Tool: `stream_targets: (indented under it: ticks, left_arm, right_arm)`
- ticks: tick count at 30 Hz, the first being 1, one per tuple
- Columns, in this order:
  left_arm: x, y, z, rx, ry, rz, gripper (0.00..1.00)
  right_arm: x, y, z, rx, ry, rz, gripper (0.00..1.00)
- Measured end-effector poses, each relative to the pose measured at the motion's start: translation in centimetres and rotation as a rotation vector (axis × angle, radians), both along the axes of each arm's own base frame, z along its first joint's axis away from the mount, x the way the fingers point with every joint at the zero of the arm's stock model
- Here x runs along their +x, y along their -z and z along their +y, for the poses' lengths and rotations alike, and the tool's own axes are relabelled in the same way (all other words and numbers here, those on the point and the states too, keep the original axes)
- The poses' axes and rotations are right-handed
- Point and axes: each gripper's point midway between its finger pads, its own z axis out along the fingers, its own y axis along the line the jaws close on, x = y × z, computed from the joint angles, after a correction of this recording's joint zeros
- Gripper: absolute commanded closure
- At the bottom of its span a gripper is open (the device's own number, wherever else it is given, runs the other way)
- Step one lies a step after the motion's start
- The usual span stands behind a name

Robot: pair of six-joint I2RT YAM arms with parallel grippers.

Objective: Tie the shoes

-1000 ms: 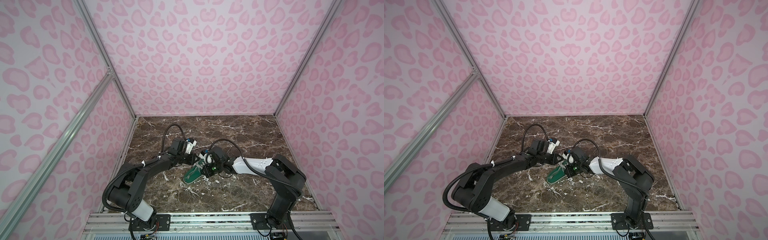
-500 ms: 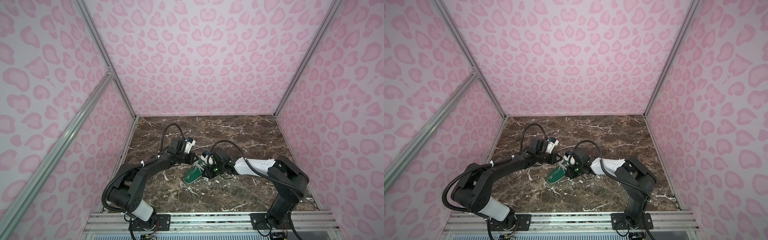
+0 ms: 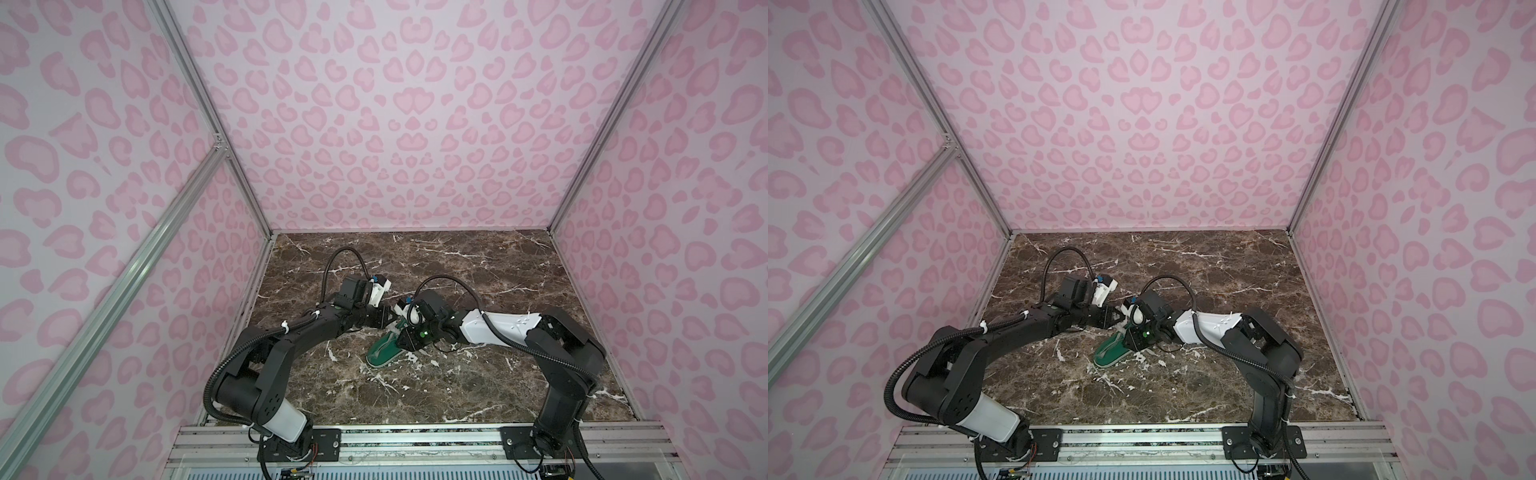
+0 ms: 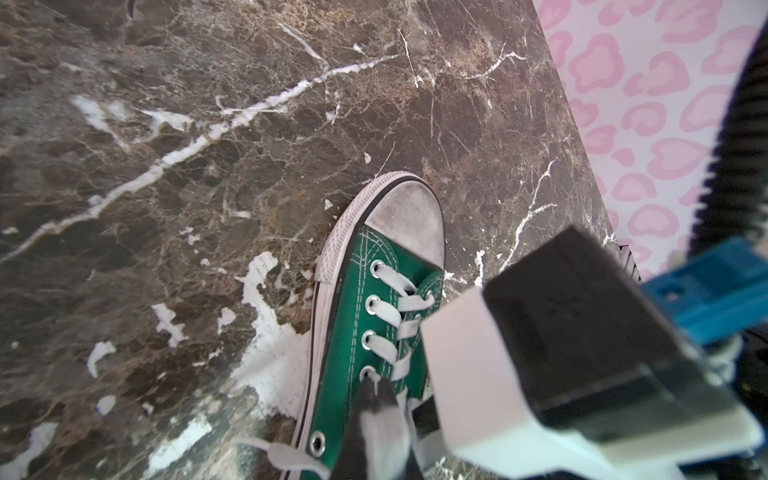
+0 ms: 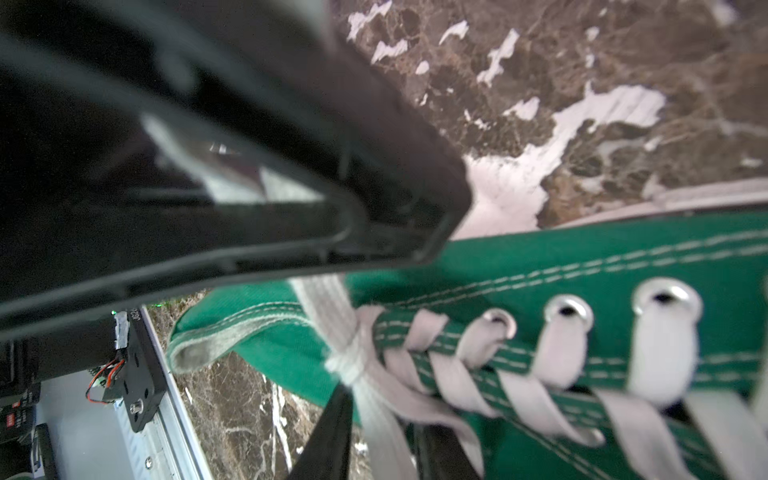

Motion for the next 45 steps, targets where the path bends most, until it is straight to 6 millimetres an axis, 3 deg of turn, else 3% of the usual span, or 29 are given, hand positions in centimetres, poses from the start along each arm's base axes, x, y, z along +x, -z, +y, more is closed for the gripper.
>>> stream_targets:
  ticks: [1, 3, 6, 16, 20, 24, 35, 45]
  left_arm:
    - [0.0, 0.0, 0.0, 0.0, 0.0, 0.0, 0.97]
    - [0.0, 0.0, 0.0, 0.0, 0.0, 0.0, 0.97]
    - [0.0, 0.0, 0.0, 0.0, -0.001, 0.0, 0.97]
    - [0.2, 0.0, 0.3, 0.002, -0.008, 0.0, 0.97]
    - [0.2, 0.0, 0.3, 0.003, -0.005, -0.004, 0.97]
    - [0.2, 0.1, 0.4, 0.004, -0.004, -0.003, 0.97]
    - [-0.1, 0.4, 0.4, 0.004, -0.002, 0.006, 0.97]
    - [0.2, 0.5, 0.3, 0.002, 0.001, 0.011, 0.97]
  right_arm:
    - [0.0, 0.1, 0.0, -0.003, 0.001, 0.0, 0.74]
    - [0.2, 0.2, -0.1, -0.012, 0.004, -0.009, 0.88]
    - [0.1, 0.5, -0.4, -0.027, 0.009, -0.014, 0.97]
    - [-0.5, 0.2, -1.1, -0.028, 0.01, -0.021, 1.0]
    - [-0.6, 0.2, -1.0, -0.025, 0.008, -0.018, 0.74]
    - [-0.4, -0.4, -0.9, -0.022, 0.004, -0.033, 0.67]
    - [0.4, -3.3, -3.4, -0.063, 0.079, -0.117, 0.59]
    - [0.6, -4.6, -5.4, -0.118, 0.114, -0.159, 0.61]
